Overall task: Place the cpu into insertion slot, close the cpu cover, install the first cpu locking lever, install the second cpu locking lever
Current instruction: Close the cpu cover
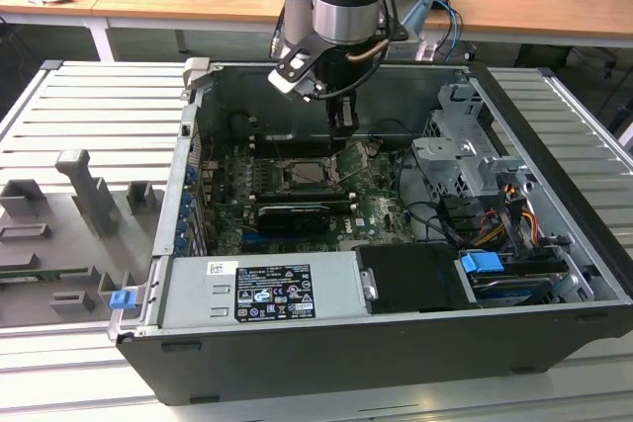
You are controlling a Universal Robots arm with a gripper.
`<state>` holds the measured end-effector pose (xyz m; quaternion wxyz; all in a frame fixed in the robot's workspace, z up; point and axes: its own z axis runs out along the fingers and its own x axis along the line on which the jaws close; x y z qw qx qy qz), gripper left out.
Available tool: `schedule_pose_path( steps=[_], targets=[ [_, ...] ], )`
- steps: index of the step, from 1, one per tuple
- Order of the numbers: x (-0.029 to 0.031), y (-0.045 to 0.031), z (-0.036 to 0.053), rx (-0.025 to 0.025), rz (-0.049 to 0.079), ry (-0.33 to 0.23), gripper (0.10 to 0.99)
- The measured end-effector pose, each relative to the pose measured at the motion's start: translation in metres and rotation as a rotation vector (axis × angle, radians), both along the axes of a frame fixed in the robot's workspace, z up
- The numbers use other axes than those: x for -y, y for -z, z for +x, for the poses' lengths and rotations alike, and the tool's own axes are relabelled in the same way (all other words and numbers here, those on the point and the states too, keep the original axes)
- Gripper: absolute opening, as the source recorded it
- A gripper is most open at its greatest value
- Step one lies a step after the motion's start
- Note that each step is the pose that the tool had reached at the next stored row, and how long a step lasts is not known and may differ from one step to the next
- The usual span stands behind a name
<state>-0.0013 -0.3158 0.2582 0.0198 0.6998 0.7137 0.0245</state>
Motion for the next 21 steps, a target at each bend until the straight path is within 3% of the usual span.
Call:
schedule_pose_path(
  steps=[21],
  targets=[
    [-0.0001,0.0,0.0254,0.0,0.0,0.0,0.106]
  ],
)
